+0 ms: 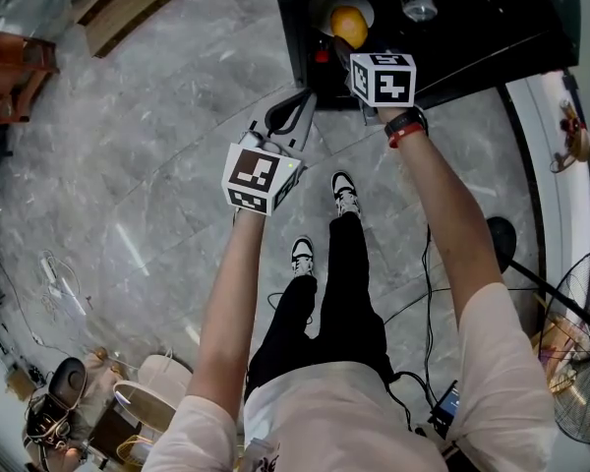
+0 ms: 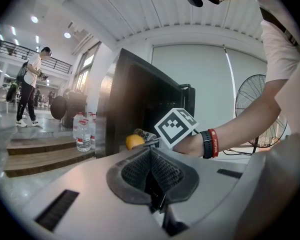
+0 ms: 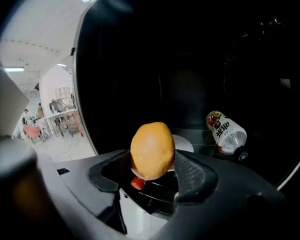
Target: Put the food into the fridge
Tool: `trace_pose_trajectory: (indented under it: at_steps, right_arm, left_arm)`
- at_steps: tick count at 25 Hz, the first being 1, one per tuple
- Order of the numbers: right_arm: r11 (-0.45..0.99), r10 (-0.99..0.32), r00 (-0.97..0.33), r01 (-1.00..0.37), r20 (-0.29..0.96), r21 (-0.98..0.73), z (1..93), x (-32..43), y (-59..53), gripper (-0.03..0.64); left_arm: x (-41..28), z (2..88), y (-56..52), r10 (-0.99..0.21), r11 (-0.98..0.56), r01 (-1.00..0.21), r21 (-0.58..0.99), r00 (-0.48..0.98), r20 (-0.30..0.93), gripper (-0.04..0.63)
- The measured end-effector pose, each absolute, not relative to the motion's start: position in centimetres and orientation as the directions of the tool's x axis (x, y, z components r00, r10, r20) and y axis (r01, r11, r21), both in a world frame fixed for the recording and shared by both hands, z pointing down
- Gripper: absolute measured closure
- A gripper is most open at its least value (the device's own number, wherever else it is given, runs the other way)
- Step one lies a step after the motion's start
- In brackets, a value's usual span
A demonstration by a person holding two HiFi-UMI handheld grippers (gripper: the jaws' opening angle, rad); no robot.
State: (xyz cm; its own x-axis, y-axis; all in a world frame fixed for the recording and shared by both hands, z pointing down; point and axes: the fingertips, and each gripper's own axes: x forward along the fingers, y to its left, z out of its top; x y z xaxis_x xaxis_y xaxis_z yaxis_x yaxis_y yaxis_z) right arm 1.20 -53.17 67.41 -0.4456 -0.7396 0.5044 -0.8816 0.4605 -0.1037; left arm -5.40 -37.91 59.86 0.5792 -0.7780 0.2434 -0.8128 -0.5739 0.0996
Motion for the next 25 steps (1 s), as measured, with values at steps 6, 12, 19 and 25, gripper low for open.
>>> trace_pose_trajectory:
  at_steps: [6,12,19,25]
  right_arm:
    - [0.465,-0.744,-0.428,-0.883,0.513,-0.063,68.2,1.3,-56.0,0.325]
    - [0.486,-0.738,-0.426,-0.874,0.522,-0.026,68.8,1.1,-58.1,0.325]
    - [0.508,-0.734,-0.433,-0.861,0.524,0.0,69.1,0.1,-59.3,0.324]
    - [0.503,-0.733,-0.42,-0.864,0.535,0.011,69.8,0.1,-60.9,0.324]
  left_arm:
    - [-5.6,60.8,-38.4,-0.775,-0.575,-0.81,0.118,0.585,0.239,0.577]
    - [-5.7,61.9,-38.8,-0.772,-0.575,-0.809,0.123,0.586,0.246,0.577]
    - [-5.8,62.6,-38.9,-0.772,-0.569,-0.811,0.135,0.584,0.252,0.577]
    - [-5.9,62.8,-39.7,-0.774,-0.568,-0.81,0.145,0.586,0.238,0.577]
